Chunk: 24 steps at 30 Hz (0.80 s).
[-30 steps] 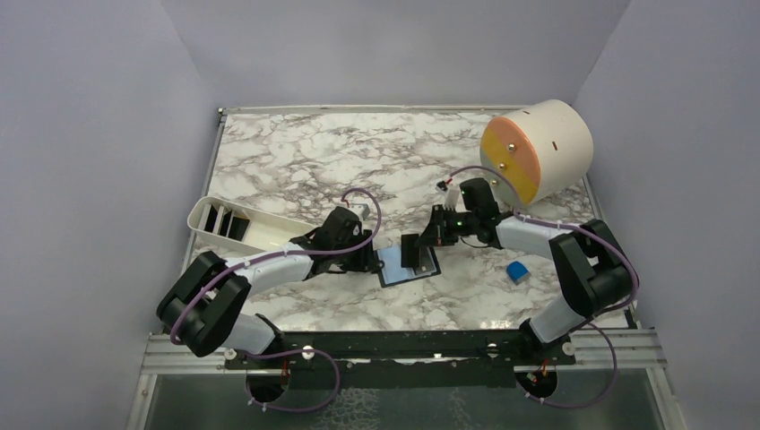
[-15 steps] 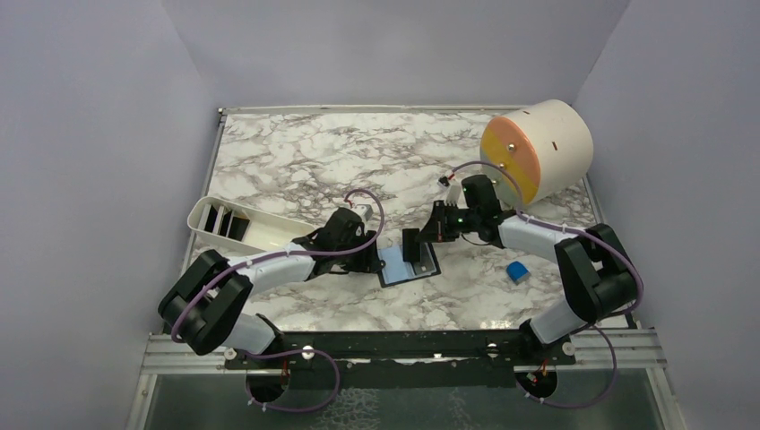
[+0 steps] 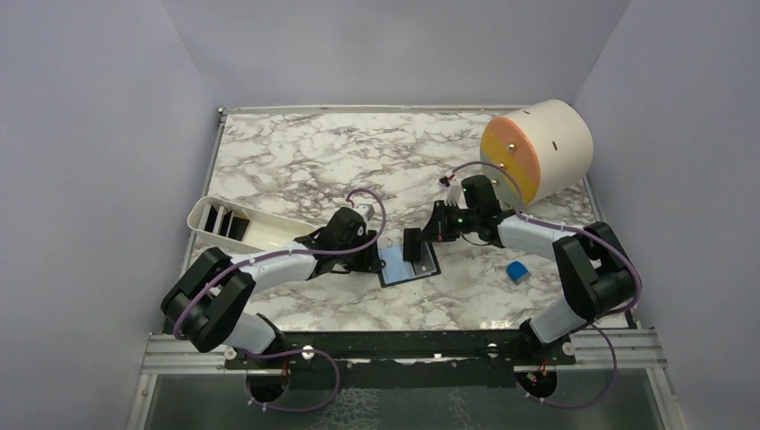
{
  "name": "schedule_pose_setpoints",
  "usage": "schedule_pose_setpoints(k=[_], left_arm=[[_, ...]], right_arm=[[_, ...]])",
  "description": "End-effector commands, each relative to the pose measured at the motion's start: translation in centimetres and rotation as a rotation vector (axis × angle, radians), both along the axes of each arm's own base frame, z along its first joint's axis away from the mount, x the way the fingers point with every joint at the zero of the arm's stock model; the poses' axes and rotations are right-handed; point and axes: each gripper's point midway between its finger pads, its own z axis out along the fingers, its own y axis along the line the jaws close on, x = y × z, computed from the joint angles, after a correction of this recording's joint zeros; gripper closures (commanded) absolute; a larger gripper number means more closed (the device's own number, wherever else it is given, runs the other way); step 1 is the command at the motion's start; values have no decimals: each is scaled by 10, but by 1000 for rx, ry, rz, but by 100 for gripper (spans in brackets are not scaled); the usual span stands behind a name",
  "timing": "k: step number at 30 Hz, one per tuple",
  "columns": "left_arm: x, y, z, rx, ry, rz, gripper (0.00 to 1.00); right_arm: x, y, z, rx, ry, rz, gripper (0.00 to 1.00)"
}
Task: Put the credit cards into the card holder
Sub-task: Insert the credit card into the card holder.
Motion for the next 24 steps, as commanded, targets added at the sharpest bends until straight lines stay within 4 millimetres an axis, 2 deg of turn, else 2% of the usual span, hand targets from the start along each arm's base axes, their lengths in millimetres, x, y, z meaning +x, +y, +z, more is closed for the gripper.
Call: schedule_pose_setpoints(k=[1, 12, 24], left_arm=[[3, -5, 2, -5, -7, -5, 57], [3, -5, 0, -7, 0, 0, 58], [2, -6, -5, 1, 12, -2, 66]], right_arm=[[17, -8, 13, -28, -93, -36, 99], [-3, 3, 0, 60, -12, 24, 99], [-12, 4, -2, 89, 28, 28, 99]])
